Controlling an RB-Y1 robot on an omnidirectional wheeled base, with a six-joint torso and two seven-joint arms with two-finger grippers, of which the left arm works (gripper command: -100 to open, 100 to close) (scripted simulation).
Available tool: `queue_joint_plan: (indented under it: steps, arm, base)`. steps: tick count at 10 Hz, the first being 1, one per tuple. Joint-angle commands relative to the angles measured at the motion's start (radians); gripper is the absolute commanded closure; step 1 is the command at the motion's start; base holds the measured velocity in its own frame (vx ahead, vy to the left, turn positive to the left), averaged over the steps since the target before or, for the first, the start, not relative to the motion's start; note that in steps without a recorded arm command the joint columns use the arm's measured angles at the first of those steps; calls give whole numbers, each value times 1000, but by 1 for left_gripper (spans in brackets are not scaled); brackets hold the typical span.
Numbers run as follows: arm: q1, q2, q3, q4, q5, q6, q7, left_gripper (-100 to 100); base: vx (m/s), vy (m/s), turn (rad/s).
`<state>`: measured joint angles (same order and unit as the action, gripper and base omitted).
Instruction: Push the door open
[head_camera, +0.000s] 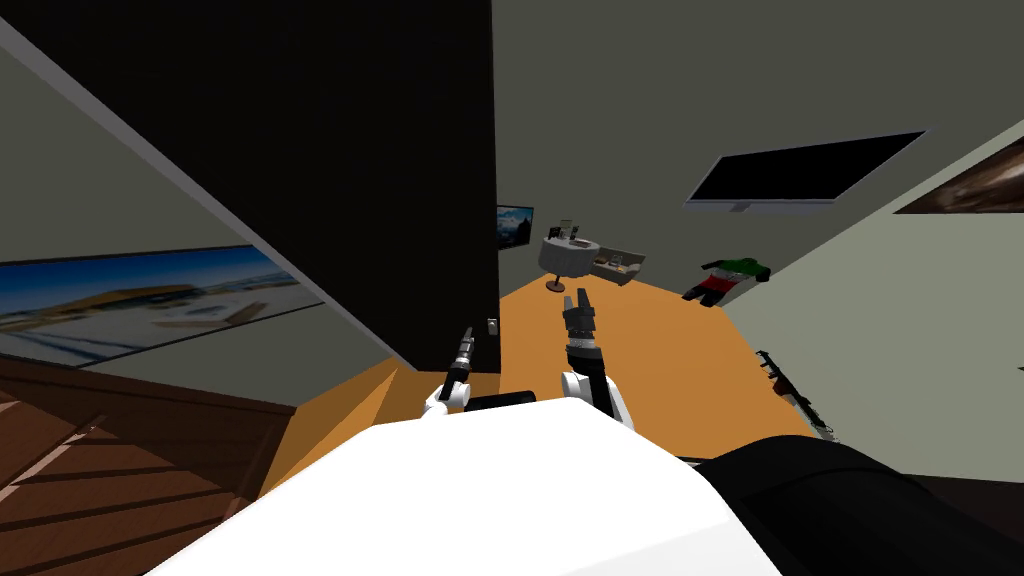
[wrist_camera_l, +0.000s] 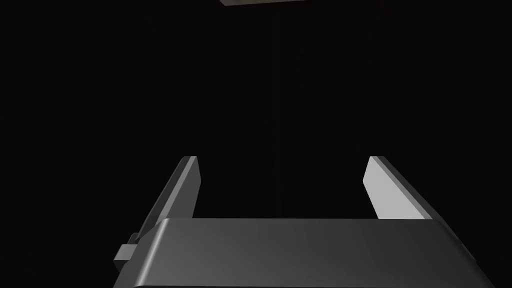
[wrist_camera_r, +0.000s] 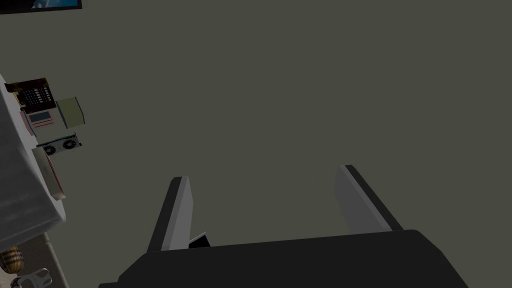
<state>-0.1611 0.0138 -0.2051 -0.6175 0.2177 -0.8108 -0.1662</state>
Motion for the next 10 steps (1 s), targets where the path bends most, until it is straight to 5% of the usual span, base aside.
queue_joint_plan:
  steps: [1,5,6,7,10]
  arm:
    - [-2,4,2,5,1,-7,-1,-100]
    - [-1,-54,6,8,4,-15,-5,-100]
    - [1,-40,8,6,5,-13,-3,-100]
    - [1,-40,8,6,5,-13,-3,100]
    - [1,-40,8,6,5,-13,-3,100]
  base:
    - [209,-87,-14]
    - [121,-144,-12]
    - [28,-56,2]
    - [-7,5,3]
    - [-7,15,-10]
